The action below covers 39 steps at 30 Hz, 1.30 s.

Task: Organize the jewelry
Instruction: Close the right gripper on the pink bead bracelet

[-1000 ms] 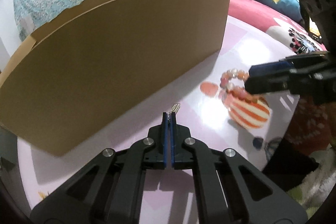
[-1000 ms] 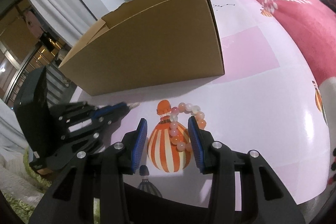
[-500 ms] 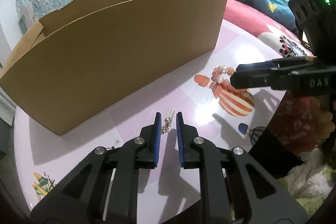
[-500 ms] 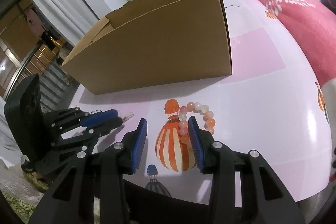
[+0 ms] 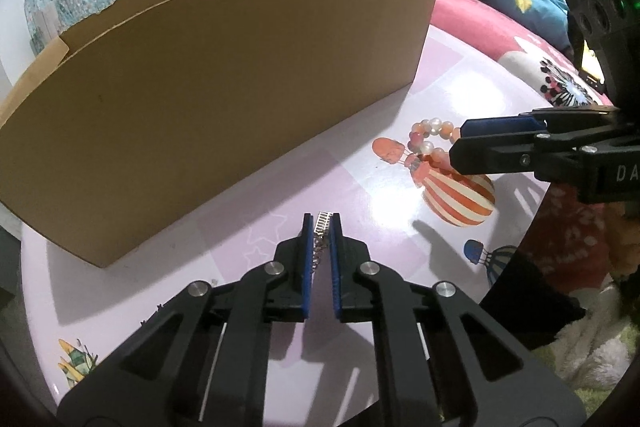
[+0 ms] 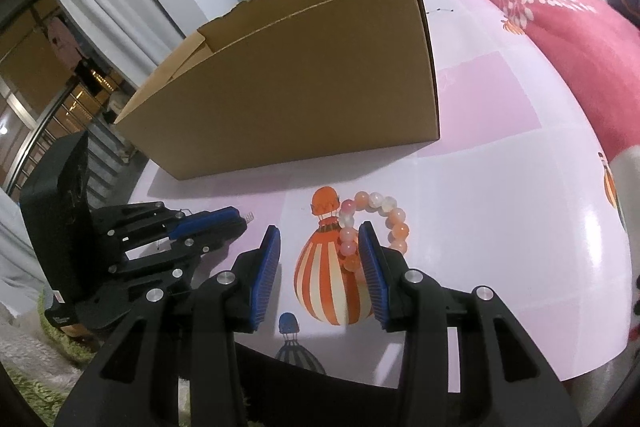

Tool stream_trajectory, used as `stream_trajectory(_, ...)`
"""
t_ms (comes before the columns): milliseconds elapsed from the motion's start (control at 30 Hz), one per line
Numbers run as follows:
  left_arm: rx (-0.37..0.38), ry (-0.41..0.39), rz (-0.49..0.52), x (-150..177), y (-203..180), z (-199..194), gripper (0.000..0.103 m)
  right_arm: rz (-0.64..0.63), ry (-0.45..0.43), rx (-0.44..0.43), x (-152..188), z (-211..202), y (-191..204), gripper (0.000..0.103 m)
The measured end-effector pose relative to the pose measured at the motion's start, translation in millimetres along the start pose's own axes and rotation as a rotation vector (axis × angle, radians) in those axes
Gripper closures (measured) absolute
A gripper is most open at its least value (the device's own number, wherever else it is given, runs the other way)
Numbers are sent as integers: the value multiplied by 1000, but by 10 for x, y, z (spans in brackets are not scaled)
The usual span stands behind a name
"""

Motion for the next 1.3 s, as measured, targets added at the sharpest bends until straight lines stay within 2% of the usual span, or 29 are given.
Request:
stream_trajectory(400, -28, 62, -64, -81, 40, 54, 98, -46, 22, 33, -33, 104, 63, 63)
stream_trajectory(667, -51, 98, -90, -109, 31, 94, 98, -142, 53, 106, 1, 215, 182, 64)
stream_trajectory(1033, -64, 113, -83, -129, -12, 127, 98, -180, 69, 176, 32, 299, 184, 79)
stream_trajectory(1200, -68, 115, -80, -135, -33, 141, 98, -185, 66, 200, 20, 301, 155, 92)
stream_trajectory(1300, -68, 116, -80, -140, -36, 146, 98, -155, 61, 196, 3, 292, 110, 93)
Point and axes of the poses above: each gripper's, at about its wrist camera, not at the fingertips, and z roughly the way its jaws point, y to its left, x to its underside, the point moved 3 cm from there along z, roughly the way its jaws point, and after that the axes turned 14 degrees about -y, right-handed, at the moved point
